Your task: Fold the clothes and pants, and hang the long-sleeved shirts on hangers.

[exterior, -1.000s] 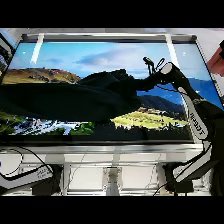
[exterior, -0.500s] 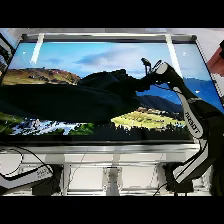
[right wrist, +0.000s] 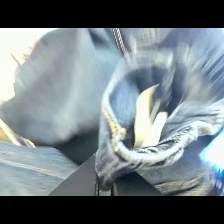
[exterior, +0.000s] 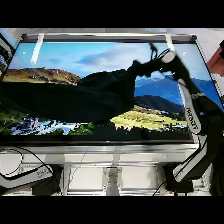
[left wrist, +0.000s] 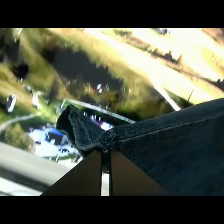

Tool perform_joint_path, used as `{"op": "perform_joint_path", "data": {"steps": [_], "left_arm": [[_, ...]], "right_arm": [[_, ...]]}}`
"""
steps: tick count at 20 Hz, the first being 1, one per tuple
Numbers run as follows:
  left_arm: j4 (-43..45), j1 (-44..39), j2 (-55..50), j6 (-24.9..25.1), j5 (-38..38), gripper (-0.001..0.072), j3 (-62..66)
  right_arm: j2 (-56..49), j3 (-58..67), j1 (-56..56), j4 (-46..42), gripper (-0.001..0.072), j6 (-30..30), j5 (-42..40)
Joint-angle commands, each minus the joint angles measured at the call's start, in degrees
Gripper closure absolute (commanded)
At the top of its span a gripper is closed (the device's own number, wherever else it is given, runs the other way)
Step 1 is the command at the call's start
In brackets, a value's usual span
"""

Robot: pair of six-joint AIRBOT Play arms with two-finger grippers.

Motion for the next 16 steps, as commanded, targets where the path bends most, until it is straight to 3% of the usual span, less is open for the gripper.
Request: {"op": "perform_joint_path", "data": {"steps": [1, 3, 6, 8, 10, 16], "left_arm": [[-1.4, 1.1, 0.0, 0.3, 4.8, 0.0686, 0.0], [-7.0, 2.6, 0.0, 3.1, 8.9, 0.0686, 0.0], [-31.0, 7.3, 0.0, 13.9, 15.6, 0.0686, 0.0], [-42.9, 10.4, 0.0, 17.0, 20.5, 0.0686, 0.0], [-44.6, 12.0, 0.0, 17.4, 21.7, 0.0686, 0.0], [-38.3, 13.2, -0.1, 17.0, 21.0, 0.0686, 0.0]], "right_arm": [[0.2, 14.1, -7.3, -0.8, 0.0691, 3.2, 5.3], [3.5, 15.5, -12.6, -0.6, 0.0691, 3.8, 3.3], [9.4, 14.2, -21.9, -0.6, 0.0691, 3.8, 2.5], [12.9, 13.0, -28.5, -0.6, 0.0691, 3.7, 4.6], [15.2, 12.4, -34.1, -0.5, 0.0691, 2.6, 8.3], [18.7, 12.4, -43.0, -0.7, 0.0691, 1.8, 14.4]]}}
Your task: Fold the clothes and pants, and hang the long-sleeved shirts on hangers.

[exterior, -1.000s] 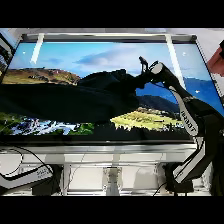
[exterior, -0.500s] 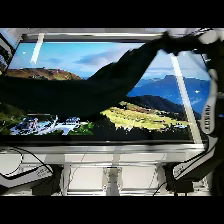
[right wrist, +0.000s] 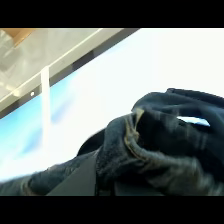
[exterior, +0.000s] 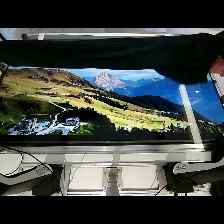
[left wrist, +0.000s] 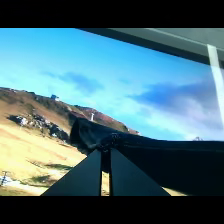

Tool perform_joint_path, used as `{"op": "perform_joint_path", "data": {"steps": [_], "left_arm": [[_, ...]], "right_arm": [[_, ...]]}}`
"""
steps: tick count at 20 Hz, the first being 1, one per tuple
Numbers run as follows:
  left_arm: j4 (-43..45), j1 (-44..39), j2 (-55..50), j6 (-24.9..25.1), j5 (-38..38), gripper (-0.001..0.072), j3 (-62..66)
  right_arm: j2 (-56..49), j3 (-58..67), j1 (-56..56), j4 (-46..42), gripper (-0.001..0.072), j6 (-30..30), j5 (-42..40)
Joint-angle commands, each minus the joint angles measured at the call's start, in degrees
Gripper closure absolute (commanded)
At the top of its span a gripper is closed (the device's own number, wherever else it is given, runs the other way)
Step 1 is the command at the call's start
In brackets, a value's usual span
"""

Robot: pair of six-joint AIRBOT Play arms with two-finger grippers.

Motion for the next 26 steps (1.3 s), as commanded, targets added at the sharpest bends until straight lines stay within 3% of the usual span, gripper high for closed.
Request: {"op": "perform_joint_path", "data": {"steps": [1, 5, 12, 15, 18, 20, 23, 26], "left_arm": [[2.8, 0.7, 0.0, 0.0, 0.5, 0.0685, 0.0], [3.8, 0.7, -1.5, -1.0, -4.0, 0.0685, 0.0], [3.6, -0.1, -9.2, -9.9, -14.9, 0.0685, -0.1], [-0.8, -2.6, -12.8, -12.9, -10.0, 0.0685, -0.1], [-5.7, -6.3, -13.2, -12.9, 1.8, 0.0686, 0.1], [-5.6, -7.5, -13.2, -8.4, 2.8, 0.0685, 0.1], [-2.2, -6.9, -13.2, -1.3, -5.4, 0.0685, 0.1], [7.3, -5.7, -13.2, -1.2, -14.6, 0.0686, 0.0]], "right_arm": [[1.7, -0.1, -4.8, -1.0, 0.0691, -0.5, 4.6], [1.7, -3.1, -4.9, -3.1, 0.0691, -1.3, 8.9], [0.2, -3.2, -2.5, -3.2, 0.0691, 0.2, 9.0], [-3.1, -3.2, 1.5, -1.5, 0.0692, 1.7, 5.8], [-6.0, -2.3, 4.3, 9.3, 0.0692, 1.5, -2.2], [-6.4, -1.7, 4.3, 11.2, 0.0691, -0.4, -2.1], [-5.9, -1.7, 2.2, 2.7, 0.0691, -1.4, 6.1], [-4.9, -2.0, 0.6, -12.3, 0.0691, -3.2, 15.1]]}}
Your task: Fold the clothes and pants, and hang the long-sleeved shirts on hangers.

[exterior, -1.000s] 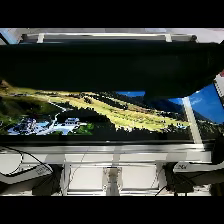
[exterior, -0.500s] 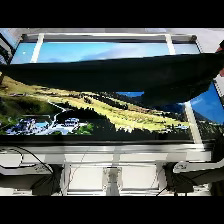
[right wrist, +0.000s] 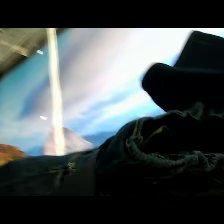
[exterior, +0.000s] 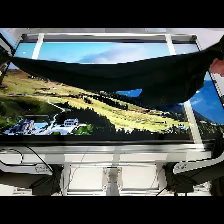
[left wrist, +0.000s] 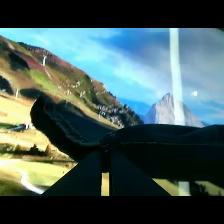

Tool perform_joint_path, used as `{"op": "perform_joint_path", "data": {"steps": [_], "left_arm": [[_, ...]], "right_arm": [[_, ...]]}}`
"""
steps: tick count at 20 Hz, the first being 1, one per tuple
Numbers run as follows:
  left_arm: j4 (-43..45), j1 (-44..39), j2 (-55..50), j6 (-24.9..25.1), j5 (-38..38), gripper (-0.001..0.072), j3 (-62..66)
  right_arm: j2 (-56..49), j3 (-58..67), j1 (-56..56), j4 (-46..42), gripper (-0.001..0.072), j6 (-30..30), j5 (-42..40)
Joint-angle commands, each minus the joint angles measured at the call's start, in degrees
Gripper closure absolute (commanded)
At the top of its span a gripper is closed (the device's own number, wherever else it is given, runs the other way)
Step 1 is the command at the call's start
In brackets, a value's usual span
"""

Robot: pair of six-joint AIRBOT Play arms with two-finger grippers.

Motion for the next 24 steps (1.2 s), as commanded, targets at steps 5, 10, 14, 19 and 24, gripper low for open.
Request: {"op": "perform_joint_path", "data": {"steps": [5, 10, 14, 19, 24], "left_arm": [[17.2, 3.1, 4.9, 3.3, -8.9, 0.0688, -9.6], [19.4, 4.2, 14.1, 14.0, -3.4, 0.0688, -34.8], [24.9, 4.2, 21.2, 17.5, 4.3, 0.0688, -52.9], [37.7, 4.4, 26.4, 17.4, 7.0, 0.0688, -62.5], [37.6, 4.7, 26.5, 17.0, 6.9, 0.0687, -63.3]], "right_arm": [[5.5, -7.5, -5.6, -25.7, 0.0692, -4.5, 12.5], [13.5, -26.0, -10.3, -25.4, 0.0691, -6.3, 6.8], [20.6, -44.5, -10.4, -29.6, 0.0692, -7.6, -1.0], [25.9, -55.5, -10.4, -42.2, 0.0691, -4.9, -7.1], [26.8, -59.9, -17.0, -46.1, 0.0691, -3.6, -4.7]]}}
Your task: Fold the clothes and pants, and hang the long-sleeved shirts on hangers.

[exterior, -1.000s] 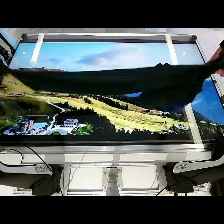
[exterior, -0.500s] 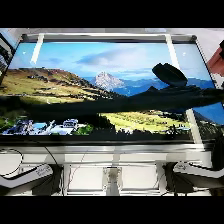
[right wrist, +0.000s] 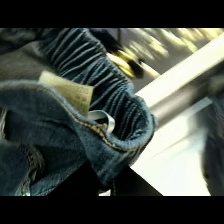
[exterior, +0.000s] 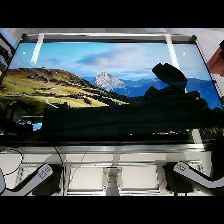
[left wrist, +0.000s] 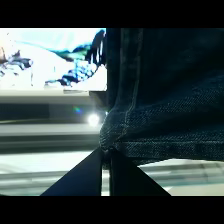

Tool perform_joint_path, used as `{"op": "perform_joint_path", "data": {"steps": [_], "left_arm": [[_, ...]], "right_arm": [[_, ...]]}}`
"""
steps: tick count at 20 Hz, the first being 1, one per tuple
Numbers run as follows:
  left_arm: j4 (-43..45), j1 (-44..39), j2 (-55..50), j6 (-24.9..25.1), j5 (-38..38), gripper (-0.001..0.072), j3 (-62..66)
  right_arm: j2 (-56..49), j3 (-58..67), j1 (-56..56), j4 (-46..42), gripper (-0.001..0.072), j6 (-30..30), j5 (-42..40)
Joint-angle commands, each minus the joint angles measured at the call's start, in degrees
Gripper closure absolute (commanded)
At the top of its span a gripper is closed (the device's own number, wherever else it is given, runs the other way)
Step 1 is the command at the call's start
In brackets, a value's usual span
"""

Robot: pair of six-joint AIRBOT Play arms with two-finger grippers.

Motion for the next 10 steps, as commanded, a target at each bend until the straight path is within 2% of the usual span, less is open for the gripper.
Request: {"op": "perform_joint_path", "data": {"steps": [1, 6, 7, 9, 10], "left_arm": [[2.3, 0.1, 0.6, 0.0, 0.9, 0.0686, -1.4], [-0.5, 0.1, 0.6, 0.1, 1.0, 0.0685, -1.4], [-2.9, 0.1, 0.6, 0.5, 1.3, 0.0684, -1.3], [-11.1, 0.1, 0.6, 4.0, 1.5, 0.0675, -0.8], [-16.5, 0.1, 0.6, 6.4, 1.5, 0.0675, 0.1]], "right_arm": [[1.7, -5.2, -5.9, -3.9, 0.0691, 1.0, -0.4], [3.3, -12.0, -14.1, -2.4, 0.0689, 0.9, -2.9], [3.3, -12.2, -14.1, -1.2, 0.0646, 0.8, -3.1], [3.4, -11.6, -13.9, 2.3, 0.0435, 0.5, -3.6], [3.4, -11.0, -13.9, 3.8, 0.0377, 0.5, -3.7]]}}
